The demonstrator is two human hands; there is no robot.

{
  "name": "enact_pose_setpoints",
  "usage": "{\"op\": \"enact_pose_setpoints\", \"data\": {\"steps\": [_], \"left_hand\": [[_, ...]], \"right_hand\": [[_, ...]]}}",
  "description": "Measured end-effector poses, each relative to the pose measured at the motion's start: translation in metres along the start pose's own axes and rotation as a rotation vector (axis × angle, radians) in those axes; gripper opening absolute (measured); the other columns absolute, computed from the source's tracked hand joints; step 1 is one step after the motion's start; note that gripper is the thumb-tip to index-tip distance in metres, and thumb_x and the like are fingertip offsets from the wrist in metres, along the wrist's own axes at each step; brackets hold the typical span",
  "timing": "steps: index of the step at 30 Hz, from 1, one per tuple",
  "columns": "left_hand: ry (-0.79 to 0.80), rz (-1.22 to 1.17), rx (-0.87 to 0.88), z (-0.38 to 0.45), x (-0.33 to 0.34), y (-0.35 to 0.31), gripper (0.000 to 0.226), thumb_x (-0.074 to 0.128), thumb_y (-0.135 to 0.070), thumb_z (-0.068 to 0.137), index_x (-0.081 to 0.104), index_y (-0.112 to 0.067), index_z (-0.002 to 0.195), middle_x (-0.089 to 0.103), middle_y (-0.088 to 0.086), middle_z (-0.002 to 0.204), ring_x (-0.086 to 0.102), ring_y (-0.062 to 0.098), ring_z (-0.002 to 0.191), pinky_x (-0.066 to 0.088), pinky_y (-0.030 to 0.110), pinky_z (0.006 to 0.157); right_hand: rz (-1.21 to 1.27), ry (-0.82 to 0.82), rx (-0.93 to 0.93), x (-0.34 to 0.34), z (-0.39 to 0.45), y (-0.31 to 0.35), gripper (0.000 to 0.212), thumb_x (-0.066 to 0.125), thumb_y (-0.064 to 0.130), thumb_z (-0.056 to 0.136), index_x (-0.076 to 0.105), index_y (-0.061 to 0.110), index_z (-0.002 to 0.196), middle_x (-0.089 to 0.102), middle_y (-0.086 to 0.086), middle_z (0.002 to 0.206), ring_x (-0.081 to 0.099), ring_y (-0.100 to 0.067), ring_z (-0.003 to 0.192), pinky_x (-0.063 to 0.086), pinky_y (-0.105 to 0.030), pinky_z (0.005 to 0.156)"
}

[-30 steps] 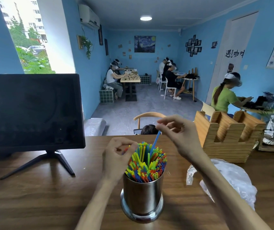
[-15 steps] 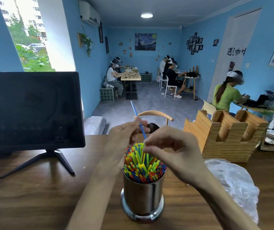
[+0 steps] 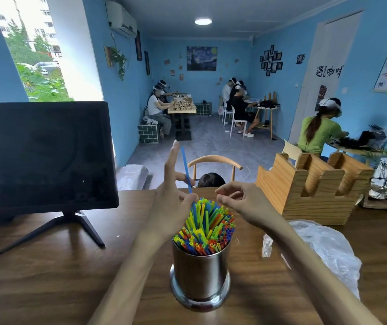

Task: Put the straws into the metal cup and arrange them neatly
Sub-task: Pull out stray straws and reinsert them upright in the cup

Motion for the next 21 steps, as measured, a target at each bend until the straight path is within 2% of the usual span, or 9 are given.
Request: {"op": "enact_pose_setpoints", "data": {"steps": [2,5,7,9,11,12,16,21], "left_hand": [[0.063,0.074,0.018,-0.001,0.003,0.005,0.115,0.071,-0.001,0.090,-0.003,-0.066,0.149,0.061,-0.006,0.100,0.074,0.011,0.071,0.058,0.027,0.076],[0.088,0.100,0.020,0.000,0.003,0.014,0.104,0.075,-0.007,0.088,0.015,-0.065,0.148,0.065,-0.006,0.094,0.072,0.006,0.075,0.059,0.025,0.077],[0.080,0.076,0.017,-0.002,0.004,0.019,0.083,0.077,-0.011,0.088,0.037,-0.056,0.144,0.069,-0.009,0.092,0.070,0.000,0.082,0.057,0.016,0.078],[0.040,0.132,0.028,-0.004,0.003,0.023,0.047,0.076,-0.019,0.090,0.063,-0.044,0.127,0.070,-0.015,0.094,0.067,-0.004,0.088,0.052,0.009,0.076],[0.006,0.197,0.044,-0.007,0.003,0.026,0.019,0.076,-0.023,0.090,0.078,-0.036,0.104,0.071,-0.019,0.094,0.063,-0.005,0.090,0.046,0.008,0.072],[0.008,0.195,0.042,-0.008,0.003,0.029,0.014,0.077,-0.024,0.089,0.080,-0.036,0.097,0.072,-0.020,0.093,0.061,-0.005,0.090,0.044,0.010,0.072],[0.120,0.150,-0.028,-0.010,0.002,0.032,0.014,0.078,-0.030,0.087,0.079,-0.044,0.088,0.072,-0.021,0.090,0.062,-0.001,0.093,0.052,0.026,0.080],[0.152,0.104,-0.039,-0.010,-0.001,0.032,0.021,0.073,-0.027,0.092,0.077,-0.047,0.088,0.073,-0.026,0.088,0.065,-0.006,0.089,0.055,0.021,0.078]], "right_hand": [[-0.025,0.069,0.042,0.007,0.003,-0.007,0.012,0.069,0.036,0.095,0.075,0.030,0.103,0.074,0.014,0.097,0.066,-0.004,0.092,0.053,-0.027,0.080],[0.002,0.088,0.064,0.014,0.003,-0.008,0.013,0.064,0.035,0.098,0.076,0.031,0.102,0.074,0.010,0.096,0.066,-0.007,0.095,0.056,-0.032,0.084],[0.032,0.082,0.082,0.015,0.002,-0.006,0.014,0.063,0.034,0.098,0.077,0.031,0.101,0.074,0.010,0.096,0.067,-0.008,0.095,0.056,-0.031,0.085],[0.059,0.087,0.100,0.016,0.004,-0.003,0.015,0.063,0.033,0.098,0.078,0.029,0.100,0.075,0.009,0.093,0.068,-0.008,0.093,0.056,-0.029,0.082],[0.064,0.097,0.104,0.017,0.005,0.001,0.016,0.064,0.030,0.098,0.080,0.025,0.096,0.076,0.009,0.087,0.070,-0.005,0.086,0.055,-0.023,0.074],[0.062,0.096,0.104,0.017,0.005,0.002,0.016,0.065,0.028,0.097,0.080,0.024,0.094,0.076,0.009,0.084,0.070,-0.003,0.082,0.052,-0.021,0.070],[0.045,0.096,0.093,0.017,0.008,0.005,0.015,0.070,0.031,0.093,0.080,0.021,0.088,0.076,0.009,0.080,0.070,-0.001,0.076,0.051,-0.019,0.067],[-0.003,0.144,0.080,0.018,0.011,0.010,0.014,0.069,0.027,0.095,0.076,0.017,0.090,0.074,0.005,0.085,0.069,-0.008,0.082,0.052,-0.019,0.067]]}}
Point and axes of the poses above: each hand's wrist, its own z-axis towards the middle knuckle, its own x-axis out of the palm, y = z × x, the point moved 5 cm from there along z, towards the middle knuckle
